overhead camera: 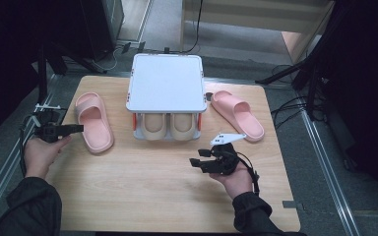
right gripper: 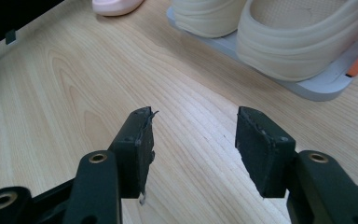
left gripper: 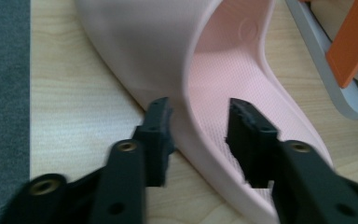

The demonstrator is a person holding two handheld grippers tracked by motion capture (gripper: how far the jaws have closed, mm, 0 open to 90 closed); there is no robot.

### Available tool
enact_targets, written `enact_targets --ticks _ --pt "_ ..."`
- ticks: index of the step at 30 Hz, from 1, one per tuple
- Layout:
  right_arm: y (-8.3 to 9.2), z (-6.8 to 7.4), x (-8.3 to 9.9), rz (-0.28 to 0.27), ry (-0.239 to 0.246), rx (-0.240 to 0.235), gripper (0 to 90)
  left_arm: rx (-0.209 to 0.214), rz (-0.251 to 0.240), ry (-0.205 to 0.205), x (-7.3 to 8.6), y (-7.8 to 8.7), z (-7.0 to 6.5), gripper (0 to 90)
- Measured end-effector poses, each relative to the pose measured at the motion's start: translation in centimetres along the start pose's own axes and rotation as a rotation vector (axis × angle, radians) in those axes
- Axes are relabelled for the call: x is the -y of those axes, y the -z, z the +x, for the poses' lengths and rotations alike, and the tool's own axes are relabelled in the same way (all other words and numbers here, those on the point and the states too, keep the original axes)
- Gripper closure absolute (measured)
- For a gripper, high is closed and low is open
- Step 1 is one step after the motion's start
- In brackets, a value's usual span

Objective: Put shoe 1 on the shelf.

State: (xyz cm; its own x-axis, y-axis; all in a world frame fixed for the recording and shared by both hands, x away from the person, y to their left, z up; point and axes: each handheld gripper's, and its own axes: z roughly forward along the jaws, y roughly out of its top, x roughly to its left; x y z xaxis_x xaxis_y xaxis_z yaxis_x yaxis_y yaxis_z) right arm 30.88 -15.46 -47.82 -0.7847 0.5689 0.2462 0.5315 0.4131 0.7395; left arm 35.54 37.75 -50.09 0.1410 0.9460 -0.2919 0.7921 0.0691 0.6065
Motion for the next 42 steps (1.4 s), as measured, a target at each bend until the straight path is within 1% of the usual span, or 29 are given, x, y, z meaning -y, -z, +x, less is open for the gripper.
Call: enact_targets --ticks 3,5,6,7,8,11,14,15,16,17,18,21,23,26,27,28,29,30,31,32,34,35,36,37,38,39,40,41,42 --pt "0.2 -0.1 0.2 0.002 -0.003 0.008 47.2 -0.003 -0.011 0.009 -0.3 -0.1 0.1 51.7" --pt "0.4 -0.2 0.4 -0.002 -0.004 0.016 47.2 -0.014 -0.021 0.02 -0.6 -0.3 0.3 49.8" --pt "0.5 -0.2 0.5 0.0 -0.01 0.022 47.2 -0.007 -0.025 0.038 -0.9 -0.5 0.5 49.3" --pt "0.7 -0.2 0.7 -0.002 -0.018 0.027 47.2 0.0 -0.019 0.044 -1.0 -0.6 0.7 47.9" --pt "0.8 -0.3 0.8 -0.004 -0.021 0.032 47.2 0.004 -0.011 0.059 -1.2 -0.9 0.8 47.2" --pt "1.3 -0.4 1.3 -0.006 -0.032 0.049 47.2 0.002 0.008 0.075 -1.5 -1.7 1.0 46.7" --pt "2.0 -0.5 1.7 -0.013 -0.048 0.068 47.2 -0.014 0.019 0.074 -1.9 -2.4 1.1 46.1" --pt "2.2 -0.5 1.9 -0.017 -0.054 0.073 47.2 -0.028 0.013 0.078 -2.0 -2.6 1.1 45.7" --pt "2.5 -0.5 2.1 -0.019 -0.058 0.079 47.2 -0.031 0.015 0.084 -2.1 -2.7 1.2 45.8" --pt "2.7 -0.5 2.2 -0.021 -0.065 0.084 47.2 -0.03 0.015 0.083 -2.3 -2.8 1.3 45.6" --pt "2.9 -0.6 2.4 -0.023 -0.065 0.089 47.2 -0.028 0.009 0.098 -2.3 -2.9 1.4 45.8" --pt "3.3 -0.7 2.8 -0.028 -0.077 0.102 47.1 -0.035 0.009 0.107 -2.5 -3.2 1.7 46.2" --pt "3.5 -0.7 2.9 -0.029 -0.08 0.112 47.0 -0.033 -0.002 0.112 -2.6 -3.3 1.7 49.1" --pt "3.6 -0.7 3.1 -0.028 -0.085 0.118 46.9 -0.041 -0.011 0.095 -2.6 -3.5 1.6 52.0" --pt "3.7 -0.7 3.2 -0.03 -0.084 0.121 46.9 -0.042 -0.015 0.1 -2.7 -3.6 1.6 56.2" --pt "3.7 -0.7 3.2 -0.031 -0.086 0.122 46.9 -0.038 -0.011 0.108 -2.7 -3.5 1.7 56.2" --pt "3.8 -0.6 3.2 -0.031 -0.09 0.124 46.9 -0.036 -0.011 0.126 -2.8 -3.4 1.7 56.8" --pt "3.8 -0.7 3.3 -0.03 -0.087 0.125 46.7 -0.037 -0.01 0.136 -2.8 -3.3 1.8 61.4" --pt "3.8 -0.7 3.3 -0.03 -0.087 0.126 46.6 -0.046 -0.013 0.137 -2.8 -3.2 1.8 65.0" --pt "3.8 -0.7 3.3 -0.03 -0.087 0.126 46.6 -0.056 -0.017 0.146 -2.8 -3.1 1.8 65.0" --pt "3.8 -0.7 3.3 -0.028 -0.085 0.132 46.6 -0.082 -0.018 0.151 -2.9 -2.7 2.0 74.6" --pt "3.8 -0.7 3.3 -0.026 -0.085 0.132 46.5 -0.082 -0.015 0.158 -2.8 -2.6 2.2 80.7" --pt "3.7 -0.7 3.3 -0.025 -0.086 0.131 46.5 -0.044 -0.02 0.18 -2.8 -2.5 2.5 83.4" --pt "3.7 -0.7 3.3 -0.025 -0.086 0.128 46.5 -0.035 -0.017 0.184 -2.8 -2.5 2.5 83.1" --pt "3.7 -0.7 3.3 -0.026 -0.087 0.126 46.5 -0.047 -0.013 0.177 -2.8 -2.4 2.4 83.2" --pt "3.6 -0.8 3.3 -0.027 -0.086 0.127 46.5 -0.048 -0.002 0.167 -2.8 -2.4 2.3 83.3" --pt "3.6 -0.8 3.2 -0.026 -0.089 0.128 46.4 -0.035 0.009 0.173 -2.9 -2.4 2.2 83.6" --pt "3.6 -0.9 3.2 -0.026 -0.087 0.128 46.4 -0.023 -0.002 0.18 -3.0 -2.3 2.2 83.6" --pt "3.6 -0.9 3.2 -0.024 -0.086 0.128 46.4 -0.012 -0.017 0.176 -3.1 -2.0 2.0 83.6"
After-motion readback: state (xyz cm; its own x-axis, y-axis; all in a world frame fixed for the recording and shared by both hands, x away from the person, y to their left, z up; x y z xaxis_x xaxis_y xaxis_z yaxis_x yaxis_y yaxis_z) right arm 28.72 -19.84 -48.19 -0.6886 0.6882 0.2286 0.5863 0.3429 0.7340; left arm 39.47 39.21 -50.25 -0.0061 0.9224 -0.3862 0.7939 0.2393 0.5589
